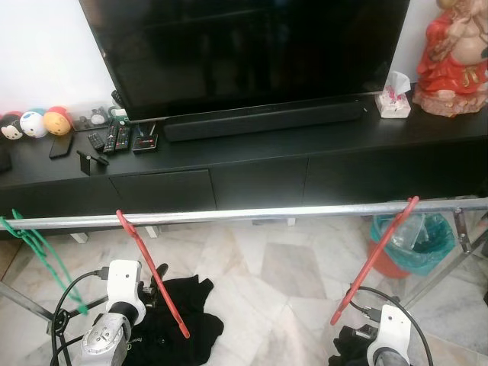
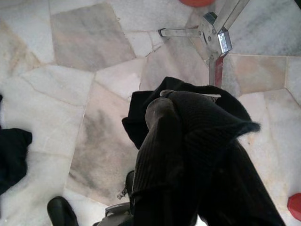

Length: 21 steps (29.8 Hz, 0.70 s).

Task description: Hang hanger

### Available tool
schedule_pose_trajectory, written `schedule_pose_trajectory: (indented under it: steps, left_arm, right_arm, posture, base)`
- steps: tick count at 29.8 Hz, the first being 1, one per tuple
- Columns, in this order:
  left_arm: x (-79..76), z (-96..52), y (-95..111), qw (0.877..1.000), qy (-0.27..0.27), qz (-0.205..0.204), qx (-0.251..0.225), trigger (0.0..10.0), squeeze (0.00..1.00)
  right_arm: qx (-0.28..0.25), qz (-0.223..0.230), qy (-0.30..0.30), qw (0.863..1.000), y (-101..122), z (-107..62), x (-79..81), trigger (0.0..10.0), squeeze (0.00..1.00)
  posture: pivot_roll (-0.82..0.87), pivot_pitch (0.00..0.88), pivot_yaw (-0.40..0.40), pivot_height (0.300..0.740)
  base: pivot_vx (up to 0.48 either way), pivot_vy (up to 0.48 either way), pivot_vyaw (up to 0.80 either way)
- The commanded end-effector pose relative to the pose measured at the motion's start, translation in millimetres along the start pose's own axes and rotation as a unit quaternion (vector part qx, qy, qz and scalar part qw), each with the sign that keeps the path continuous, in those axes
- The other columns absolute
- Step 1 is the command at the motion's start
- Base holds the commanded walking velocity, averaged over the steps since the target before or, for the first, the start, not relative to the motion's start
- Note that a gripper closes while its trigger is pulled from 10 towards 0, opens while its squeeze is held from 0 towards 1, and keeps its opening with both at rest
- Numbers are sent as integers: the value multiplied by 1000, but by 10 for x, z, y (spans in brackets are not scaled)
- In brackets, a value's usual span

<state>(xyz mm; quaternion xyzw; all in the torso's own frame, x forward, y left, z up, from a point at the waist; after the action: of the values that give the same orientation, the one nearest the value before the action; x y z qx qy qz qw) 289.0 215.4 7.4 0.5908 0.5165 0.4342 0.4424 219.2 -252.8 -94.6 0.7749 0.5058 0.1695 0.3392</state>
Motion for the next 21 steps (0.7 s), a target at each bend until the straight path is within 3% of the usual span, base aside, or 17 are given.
schedule_pose_trajectory:
  steps: [1,11,21]
  left_arm:
    - [47,-20,2,1000,7,1,-1,10000,0]
    - [46,-23,5,1000,8,0,-3,10000,0]
    - [60,-20,18,1000,14,2,-6,10000,0]
  right_arm:
    - [-4,-2,6,1000,37,5,45,10000,0]
    - [-3,-3,7,1000,38,6,52,10000,0]
    - [-4,-3,7,1000,44,8,51,10000,0]
  posture:
    - [-27,0,88,740]
    - [-28,0,86,740]
    - [-27,0,86,740]
  base:
    - [-281,0,0]
    - [-286,0,0]
    - [0,0,0]
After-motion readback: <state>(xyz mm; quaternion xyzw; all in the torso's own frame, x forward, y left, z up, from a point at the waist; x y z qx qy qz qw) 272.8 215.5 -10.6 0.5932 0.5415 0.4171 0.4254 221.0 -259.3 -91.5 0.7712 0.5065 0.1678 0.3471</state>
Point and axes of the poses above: a point about 5 cm out from each wrist's last joint towards the gripper, its own z axis pointing out of the wrist towards the gripper, its own y axis along the axis of the wrist's last joint, x = y × z, the point moved 4 cm from there along z, pointing out of the wrist towards the gripper, and after that the axes turned 3 degrees about z, right-handed, at the moved point
